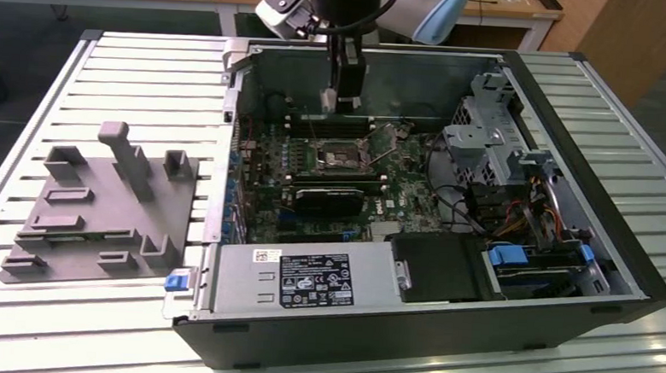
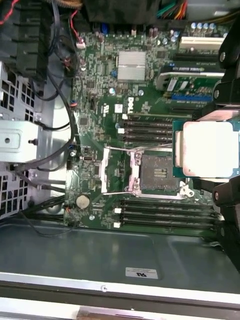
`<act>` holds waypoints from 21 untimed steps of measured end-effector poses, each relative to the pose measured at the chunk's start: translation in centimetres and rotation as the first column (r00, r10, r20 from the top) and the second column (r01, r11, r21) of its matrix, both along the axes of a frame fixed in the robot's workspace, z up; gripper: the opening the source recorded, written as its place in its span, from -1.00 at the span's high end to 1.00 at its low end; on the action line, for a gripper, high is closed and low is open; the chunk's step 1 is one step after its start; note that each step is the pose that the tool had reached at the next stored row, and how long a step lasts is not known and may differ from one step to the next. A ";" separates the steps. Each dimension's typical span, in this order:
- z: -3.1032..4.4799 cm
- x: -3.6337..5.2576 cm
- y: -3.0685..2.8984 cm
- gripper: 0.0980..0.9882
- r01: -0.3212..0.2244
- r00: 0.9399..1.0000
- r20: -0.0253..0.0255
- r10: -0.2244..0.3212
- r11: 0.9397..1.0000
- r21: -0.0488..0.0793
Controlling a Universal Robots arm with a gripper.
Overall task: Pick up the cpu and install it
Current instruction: 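Place the cpu into insertion slot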
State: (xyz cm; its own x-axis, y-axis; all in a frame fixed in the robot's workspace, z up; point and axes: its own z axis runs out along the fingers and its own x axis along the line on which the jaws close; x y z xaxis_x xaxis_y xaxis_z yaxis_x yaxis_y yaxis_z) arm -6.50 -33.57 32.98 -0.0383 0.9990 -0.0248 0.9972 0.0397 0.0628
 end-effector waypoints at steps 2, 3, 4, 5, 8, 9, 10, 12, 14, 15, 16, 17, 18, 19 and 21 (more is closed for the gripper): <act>-0.38 0.08 0.08 0.01 0.000 1.000 -0.001 0.000 1.000 0.000; -0.55 0.08 0.08 0.01 0.000 1.000 -0.002 0.000 1.000 0.000; -0.73 0.09 0.08 0.01 0.000 1.000 -0.003 0.000 1.000 0.000; -0.90 0.10 0.08 0.01 0.000 1.000 -0.006 0.000 1.000 0.000; -1.22 0.13 0.08 0.01 0.000 1.000 -0.027 0.000 1.000 0.000; -1.38 0.17 0.09 0.01 0.000 0.999 -0.032 0.000 1.000 0.000; -1.51 0.19 0.09 0.01 0.000 0.999 -0.032 0.000 1.000 0.000; -1.70 0.20 0.09 0.01 0.000 0.999 -0.033 0.000 1.000 0.000; -1.87 0.21 0.08 0.01 0.000 0.999 -0.033 0.000 1.000 0.000; -1.96 0.21 0.08 0.01 0.000 0.999 -0.033 0.000 1.000 0.000; -2.07 0.21 0.08 0.01 0.000 0.999 -0.033 0.000 1.000 0.000; -2.16 0.21 0.08 0.01 0.000 0.999 -0.033 0.000 1.000 0.000; -2.25 0.21 0.08 0.01 0.000 0.999 -0.033 0.000 1.000 0.000; -2.34 0.21 0.08 0.01 0.000 0.999 -0.033 0.000 1.000 0.000; -2.50 0.22 0.08 0.01 0.000 0.999 -0.034 0.000 1.000 0.000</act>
State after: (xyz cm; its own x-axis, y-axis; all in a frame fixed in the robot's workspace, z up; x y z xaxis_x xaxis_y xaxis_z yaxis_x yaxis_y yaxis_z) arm -6.28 -33.48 30.47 -0.0392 0.9989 -0.0237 0.9988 0.0399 0.0287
